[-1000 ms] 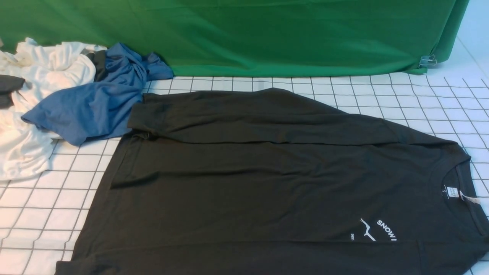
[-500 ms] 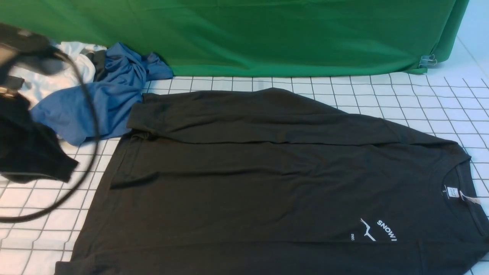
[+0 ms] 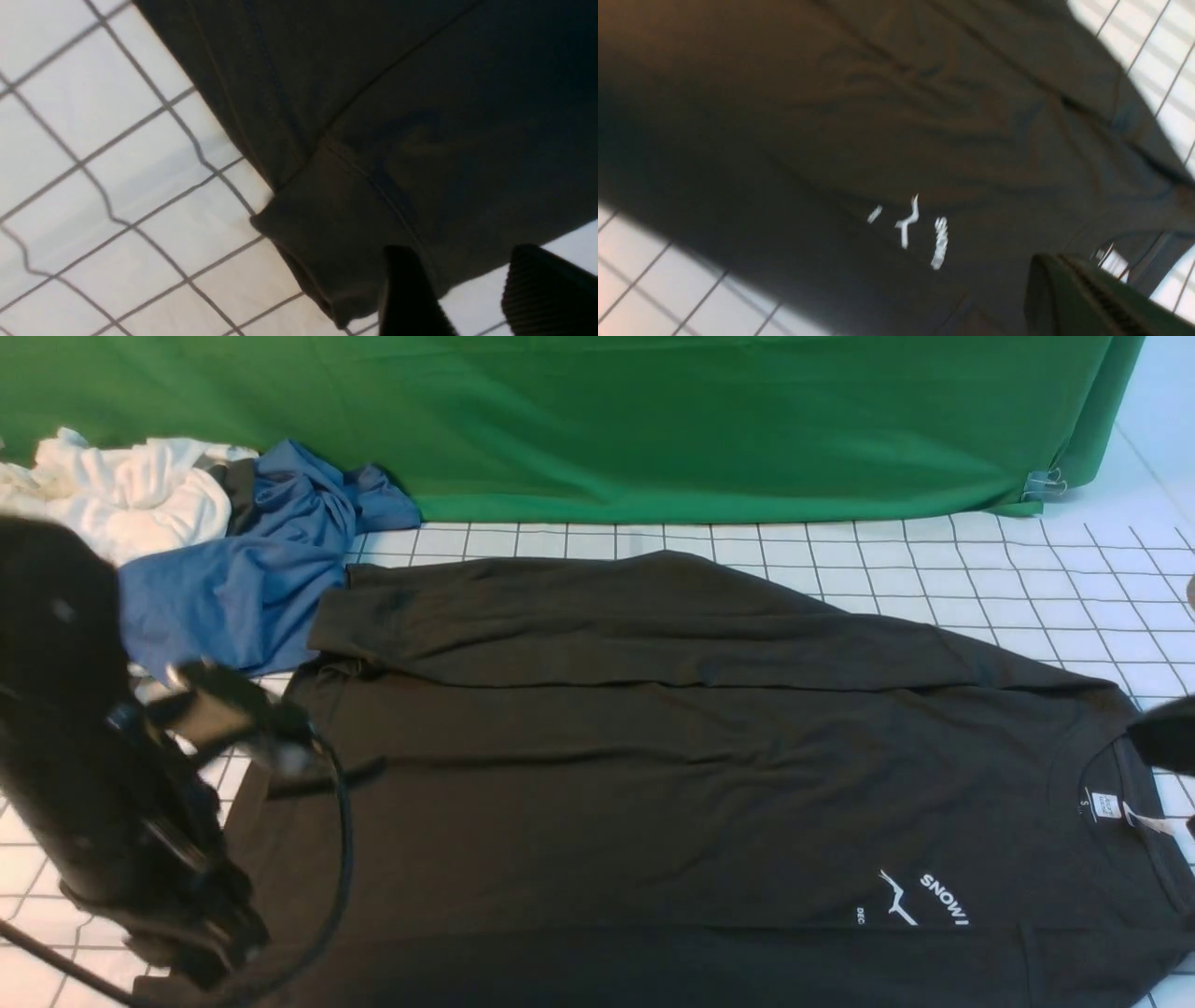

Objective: Fold a long-sleeved shirt over a white checkered tablecloth.
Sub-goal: 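Grasp the left edge of the dark T-shirt lying flat on the table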

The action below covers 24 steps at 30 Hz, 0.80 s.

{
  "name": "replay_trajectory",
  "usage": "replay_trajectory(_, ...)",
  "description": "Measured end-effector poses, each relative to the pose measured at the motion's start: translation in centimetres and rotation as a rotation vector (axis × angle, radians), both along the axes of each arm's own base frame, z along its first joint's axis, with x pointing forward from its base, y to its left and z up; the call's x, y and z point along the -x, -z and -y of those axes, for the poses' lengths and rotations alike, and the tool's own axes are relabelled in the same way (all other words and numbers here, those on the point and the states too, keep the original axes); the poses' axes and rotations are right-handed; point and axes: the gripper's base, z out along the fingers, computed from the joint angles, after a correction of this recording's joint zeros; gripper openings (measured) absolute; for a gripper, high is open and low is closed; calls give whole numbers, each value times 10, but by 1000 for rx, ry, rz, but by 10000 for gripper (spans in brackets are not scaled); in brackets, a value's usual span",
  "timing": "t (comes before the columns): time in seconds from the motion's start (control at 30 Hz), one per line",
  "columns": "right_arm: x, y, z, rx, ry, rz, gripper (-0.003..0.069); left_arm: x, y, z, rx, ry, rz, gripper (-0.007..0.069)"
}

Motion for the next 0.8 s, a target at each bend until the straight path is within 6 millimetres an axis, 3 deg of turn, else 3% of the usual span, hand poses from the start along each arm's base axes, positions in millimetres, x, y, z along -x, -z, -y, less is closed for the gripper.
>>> replay_trajectory(0.1, -1, -1, 0, 0, -5, 13, 13, -5, 21, 15, -92, 131, -19, 370)
replay_trajectory(0.2, -1, -1, 0, 0, -5, 13, 13, -13, 35, 28, -144, 228, 18, 402)
replay_trajectory(0.33, -1, 5, 0, 4, -4, 3, 13, -18, 44, 32, -158, 258, 30, 405)
replay_trajectory(0.8, 0, 15, -8, 27, -56, 8, 13, -33, 57, -4, -69, 43, 9, 321)
